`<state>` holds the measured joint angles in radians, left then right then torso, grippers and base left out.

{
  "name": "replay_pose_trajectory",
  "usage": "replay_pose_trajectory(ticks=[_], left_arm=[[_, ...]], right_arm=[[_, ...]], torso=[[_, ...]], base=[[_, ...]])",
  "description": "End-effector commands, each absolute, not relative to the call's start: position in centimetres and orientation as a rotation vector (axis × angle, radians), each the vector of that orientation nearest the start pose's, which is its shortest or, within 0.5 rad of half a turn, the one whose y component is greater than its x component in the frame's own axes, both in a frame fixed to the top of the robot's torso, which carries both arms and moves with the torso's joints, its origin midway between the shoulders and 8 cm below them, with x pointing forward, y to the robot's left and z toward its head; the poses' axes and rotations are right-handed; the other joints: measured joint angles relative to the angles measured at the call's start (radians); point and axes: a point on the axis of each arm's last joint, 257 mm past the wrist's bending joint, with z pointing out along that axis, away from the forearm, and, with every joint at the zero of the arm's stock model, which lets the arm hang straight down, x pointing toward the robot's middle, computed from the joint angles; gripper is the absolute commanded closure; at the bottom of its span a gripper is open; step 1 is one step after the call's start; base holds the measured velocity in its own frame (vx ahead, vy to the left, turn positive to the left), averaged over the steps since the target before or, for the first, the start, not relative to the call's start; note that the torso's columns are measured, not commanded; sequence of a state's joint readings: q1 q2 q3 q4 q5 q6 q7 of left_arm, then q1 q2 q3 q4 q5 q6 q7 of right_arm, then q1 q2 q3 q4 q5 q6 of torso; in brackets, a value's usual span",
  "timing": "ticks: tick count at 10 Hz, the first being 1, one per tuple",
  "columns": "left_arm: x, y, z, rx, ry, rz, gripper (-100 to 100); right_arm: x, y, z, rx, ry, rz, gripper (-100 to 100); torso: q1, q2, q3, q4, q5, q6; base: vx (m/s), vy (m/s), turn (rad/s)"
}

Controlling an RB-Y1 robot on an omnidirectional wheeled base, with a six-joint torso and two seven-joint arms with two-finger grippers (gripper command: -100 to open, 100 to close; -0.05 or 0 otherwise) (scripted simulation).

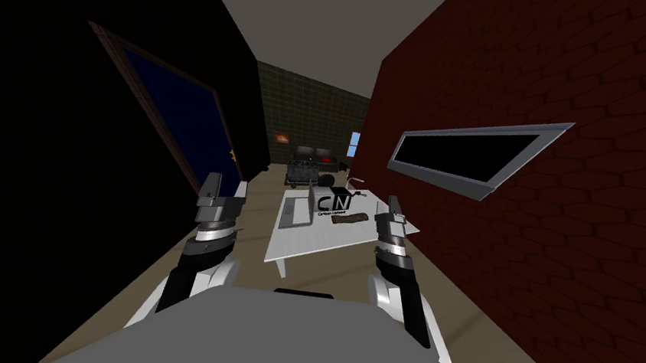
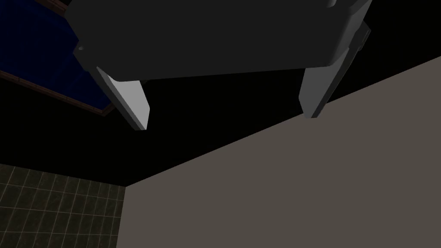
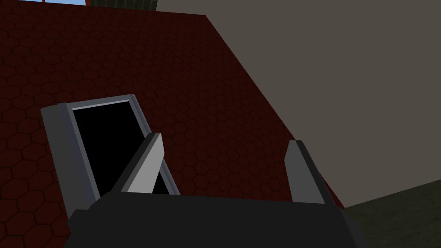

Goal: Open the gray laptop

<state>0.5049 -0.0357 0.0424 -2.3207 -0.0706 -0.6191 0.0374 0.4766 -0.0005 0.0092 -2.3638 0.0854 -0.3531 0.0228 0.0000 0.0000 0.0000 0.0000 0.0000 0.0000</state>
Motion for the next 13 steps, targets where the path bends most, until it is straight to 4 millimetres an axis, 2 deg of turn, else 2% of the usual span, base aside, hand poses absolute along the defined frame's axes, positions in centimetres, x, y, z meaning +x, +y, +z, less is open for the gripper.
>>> replay_pose_trajectory(ticks=[1,9,10,11,13], left_arm=[[31.2,28.0,6.1,-0.517,0.514,-1.28,0],[31.2,28.0,6.1,-0.516,0.514,-1.28,0],[31.5,27.7,5.9,-0.5,0.546,-1.281,-100],[31.8,27.5,5.7,-0.49,0.571,-1.279,-100],[32.7,27.4,5.0,-0.478,0.623,-1.269,-100]], right_arm=[[35.4,-26.7,4.1,0.633,0.69,1.227,0],[35.4,-26.7,4.1,0.633,0.69,1.228,0],[35.4,-26.7,4.1,0.633,0.69,1.228,0],[35.4,-26.7,4.1,0.633,0.691,1.227,0],[35.4,-26.7,4.1,0.634,0.691,1.227,0]], torso=[[0.0,0.04,-0.082,0.041,0.0,0.0],[0.0,0.618,-1.234,0.617,0.0,0.0],[0.0,0.691,-1.382,0.691,0.0,0.0],[0.0,0.725,-1.451,0.724,0.0,0.0],[-0.001,0.736,-1.475,0.737,0.0,0.0]], base=[[0.0,0.0,0.0],[0.0,0.0,0.0],[0.007,-0.011,-0.005],[0.01,-0.03,-0.006],[0.016,-0.047,-0.009]])
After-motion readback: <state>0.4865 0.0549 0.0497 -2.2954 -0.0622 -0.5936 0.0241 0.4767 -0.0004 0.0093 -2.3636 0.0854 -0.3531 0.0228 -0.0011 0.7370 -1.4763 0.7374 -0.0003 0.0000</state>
